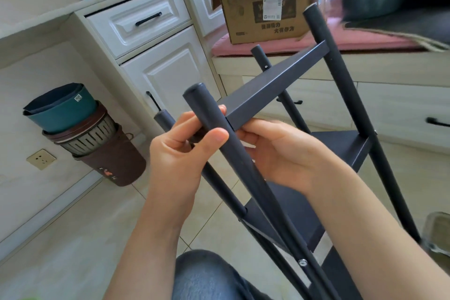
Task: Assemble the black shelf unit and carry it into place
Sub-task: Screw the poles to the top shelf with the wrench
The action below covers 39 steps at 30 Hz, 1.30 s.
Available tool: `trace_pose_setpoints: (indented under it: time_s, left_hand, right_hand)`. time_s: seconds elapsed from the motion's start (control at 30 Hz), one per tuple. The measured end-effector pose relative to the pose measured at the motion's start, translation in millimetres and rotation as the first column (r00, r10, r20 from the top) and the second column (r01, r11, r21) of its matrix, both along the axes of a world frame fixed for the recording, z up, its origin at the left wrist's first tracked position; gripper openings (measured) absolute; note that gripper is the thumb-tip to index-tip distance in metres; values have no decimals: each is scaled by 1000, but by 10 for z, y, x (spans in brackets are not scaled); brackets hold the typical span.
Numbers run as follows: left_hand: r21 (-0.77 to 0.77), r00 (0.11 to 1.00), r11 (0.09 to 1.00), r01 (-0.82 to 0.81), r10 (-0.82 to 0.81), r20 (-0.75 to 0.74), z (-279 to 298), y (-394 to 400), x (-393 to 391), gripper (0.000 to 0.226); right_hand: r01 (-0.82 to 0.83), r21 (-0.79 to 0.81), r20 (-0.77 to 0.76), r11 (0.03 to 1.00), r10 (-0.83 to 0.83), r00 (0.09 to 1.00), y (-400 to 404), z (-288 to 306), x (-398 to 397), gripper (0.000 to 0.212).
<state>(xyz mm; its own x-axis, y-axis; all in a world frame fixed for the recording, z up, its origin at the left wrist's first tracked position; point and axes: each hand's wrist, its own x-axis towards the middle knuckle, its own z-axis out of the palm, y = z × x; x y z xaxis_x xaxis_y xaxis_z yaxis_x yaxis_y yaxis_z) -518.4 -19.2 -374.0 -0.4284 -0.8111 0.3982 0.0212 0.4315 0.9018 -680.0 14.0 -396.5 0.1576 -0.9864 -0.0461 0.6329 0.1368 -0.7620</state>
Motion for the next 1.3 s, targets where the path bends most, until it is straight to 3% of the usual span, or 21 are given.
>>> trace_pose_setpoints:
  time_s: [0.23, 0.3, 0.4, 0.47, 0.57, 0.77, 1.03, 1.3]
  left_hand:
    - [-23, 999, 999, 23, -23, -39, 49, 195, -69, 28]
    - [-27, 998, 999, 47, -48, -36, 71, 277, -90, 27]
    - [-45, 998, 997, 64, -65, -21, 86, 404, -124, 30]
    - [-68, 996, 994, 87, -87, -5, 103, 486, -142, 30]
    - [-159, 995, 983, 95, -88, 53, 150, 589, -162, 25]
    - [-178, 998, 982, 64, -58, 34, 174, 521, -153, 22]
    - [-180, 987, 972, -153, 158, 16, 93, 318, -87, 38]
    - [-225, 919, 906, -357, 384, 86, -19, 33, -57, 38]
  right_hand:
    - [27, 57, 82, 998, -32, 996, 442, 448, -371, 46]
    - [108, 137, 112, 985, -124, 986, 481, 525, -358, 50]
    - [331, 288, 113, 899, -375, 920, 477, 645, -422, 41]
    - [414, 334, 65, 847, -458, 886, 501, 724, -512, 21]
    - [466, 336, 19, 819, -501, 866, 585, 790, -614, 11]
    - [464, 303, 174, 833, -527, 832, 755, 747, -674, 10]
    - [487, 313, 273, 815, -568, 776, 727, 625, -503, 15]
    - [497, 338, 177, 799, -573, 800, 774, 516, -379, 6]
